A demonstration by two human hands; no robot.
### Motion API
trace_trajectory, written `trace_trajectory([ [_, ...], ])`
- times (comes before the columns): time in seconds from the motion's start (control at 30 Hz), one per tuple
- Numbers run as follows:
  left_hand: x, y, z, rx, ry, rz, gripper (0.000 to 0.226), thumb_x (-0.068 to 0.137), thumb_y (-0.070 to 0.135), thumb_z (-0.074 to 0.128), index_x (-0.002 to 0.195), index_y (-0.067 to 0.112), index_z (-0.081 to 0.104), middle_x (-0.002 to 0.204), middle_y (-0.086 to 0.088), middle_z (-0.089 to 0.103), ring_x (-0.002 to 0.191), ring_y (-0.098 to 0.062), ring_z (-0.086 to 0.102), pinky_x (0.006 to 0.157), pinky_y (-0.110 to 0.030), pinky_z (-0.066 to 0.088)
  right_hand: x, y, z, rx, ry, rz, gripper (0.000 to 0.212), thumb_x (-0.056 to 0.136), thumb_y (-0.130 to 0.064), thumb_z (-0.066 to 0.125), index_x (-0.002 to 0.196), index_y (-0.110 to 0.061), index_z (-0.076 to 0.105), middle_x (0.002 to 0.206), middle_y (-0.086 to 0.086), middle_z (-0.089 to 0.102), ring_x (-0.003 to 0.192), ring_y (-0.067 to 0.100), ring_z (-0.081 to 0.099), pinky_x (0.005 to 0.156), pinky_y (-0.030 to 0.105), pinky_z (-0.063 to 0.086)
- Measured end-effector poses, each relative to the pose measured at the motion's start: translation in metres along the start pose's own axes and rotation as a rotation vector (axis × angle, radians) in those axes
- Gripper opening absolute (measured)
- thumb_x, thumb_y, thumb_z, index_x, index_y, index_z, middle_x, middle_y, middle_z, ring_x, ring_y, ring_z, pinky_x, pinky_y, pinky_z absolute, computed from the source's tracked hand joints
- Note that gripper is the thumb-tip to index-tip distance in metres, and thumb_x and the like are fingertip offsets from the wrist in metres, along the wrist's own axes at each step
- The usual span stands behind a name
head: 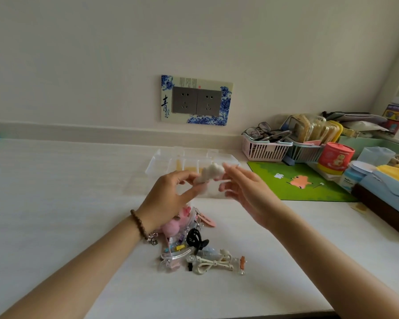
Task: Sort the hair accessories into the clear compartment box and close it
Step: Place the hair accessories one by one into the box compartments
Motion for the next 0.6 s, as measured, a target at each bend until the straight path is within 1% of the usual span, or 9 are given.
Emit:
trace_trajectory([
  [0.07,0.002,-0.004,0.0,-0.081,0.024,-0.084,0.024,0.076,0.048,0.061,0.093,0.032,0.067,0.087,0.016,0.069,0.088,0.001,0.058,0.08,-0.012,0.042,0.004,-0.005,0.002,-0.154,0.056,-0.154,0.034,0.077,-0.044,0.056,0.097,-0.017,0.064,0.09,-0.004,0.067,0.077,0.011,0.061,0.069,0.022,0.045],
  [0.1,0.003,-0.005,0.0,-0.096,0.023,-0.097,0.024,0.077,0.048,0.06,0.092,0.031,0.068,0.087,0.014,0.069,0.088,-0.003,0.06,0.08,-0.016,0.045,0.007,-0.008,0.004,-0.214,0.046,-0.2,0.032,0.078,-0.041,0.058,0.1,-0.019,0.064,0.092,-0.004,0.069,0.08,0.009,0.063,0.071,0.021,0.046],
  [0.17,0.005,-0.003,0.003,-0.125,0.001,-0.088,0.024,0.08,0.044,0.058,0.092,0.027,0.069,0.087,0.009,0.071,0.088,-0.009,0.062,0.081,-0.02,0.047,0.012,-0.009,0.008,-0.284,-0.007,-0.245,0.022,0.081,-0.027,0.064,0.1,-0.017,0.065,0.091,-0.003,0.071,0.08,0.003,0.065,0.071,0.015,0.047],
  [0.27,0.006,-0.001,0.004,-0.132,0.008,-0.051,0.031,0.084,0.043,0.053,0.104,0.022,0.065,0.092,0.006,0.07,0.091,-0.007,0.061,0.085,-0.018,0.046,0.024,-0.009,0.006,-0.28,-0.019,-0.237,0.019,0.085,-0.016,0.063,0.101,-0.006,0.065,0.089,0.001,0.07,0.08,0.007,0.062,0.076,0.019,0.048],
  [0.33,0.008,-0.006,0.0,-0.044,0.044,-0.017,0.043,0.087,0.05,0.047,0.121,0.024,0.053,0.101,0.011,0.066,0.099,0.002,0.056,0.088,-0.013,0.041,0.036,-0.016,-0.005,-0.262,0.063,-0.246,0.02,0.084,-0.017,0.062,0.101,-0.006,0.064,0.089,0.0,0.07,0.076,0.004,0.063,0.073,0.014,0.048],
  [0.4,0.011,-0.015,-0.006,0.089,0.076,0.0,0.053,0.087,0.056,0.037,0.13,0.026,0.043,0.109,0.013,0.061,0.107,0.004,0.051,0.091,-0.011,0.035,0.052,-0.024,-0.023,-0.372,0.199,-0.29,0.021,0.083,-0.018,0.065,0.102,-0.01,0.062,0.091,-0.001,0.07,0.074,0.0,0.064,0.067,0.009,0.047],
  [0.43,0.012,-0.02,-0.009,0.152,0.09,-0.001,0.056,0.086,0.057,0.033,0.131,0.025,0.042,0.111,0.013,0.059,0.109,0.002,0.049,0.092,-0.012,0.032,0.061,-0.027,-0.033,-0.454,0.251,-0.296,0.021,0.083,-0.019,0.066,0.102,-0.011,0.061,0.094,0.001,0.07,0.077,0.002,0.065,0.067,0.01,0.047],
  [0.5,0.013,-0.028,-0.013,0.228,0.119,-0.002,0.057,0.086,0.056,0.029,0.13,0.023,0.044,0.114,0.01,0.059,0.112,-0.002,0.047,0.095,-0.017,0.032,0.074,-0.026,-0.045,-0.583,0.293,-0.278,0.022,0.082,-0.019,0.068,0.101,-0.012,0.059,0.098,0.006,0.069,0.08,0.01,0.064,0.067,0.014,0.046],
  [0.6,0.015,-0.038,-0.015,0.313,0.156,0.022,0.055,0.087,0.053,0.029,0.128,0.021,0.047,0.115,0.006,0.06,0.115,-0.01,0.048,0.103,-0.033,0.034,0.086,-0.017,-0.047,-0.673,0.251,-0.246,0.023,0.083,-0.018,0.067,0.102,-0.013,0.056,0.095,0.004,0.068,0.083,0.013,0.064,0.062,0.012,0.044],
])
Point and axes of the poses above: each hand's wrist, its own x-axis towards the middle knuckle, its own z-axis out of the palm, y = z × x, the point moved 1 cm from there along x, towards the middle knuckle
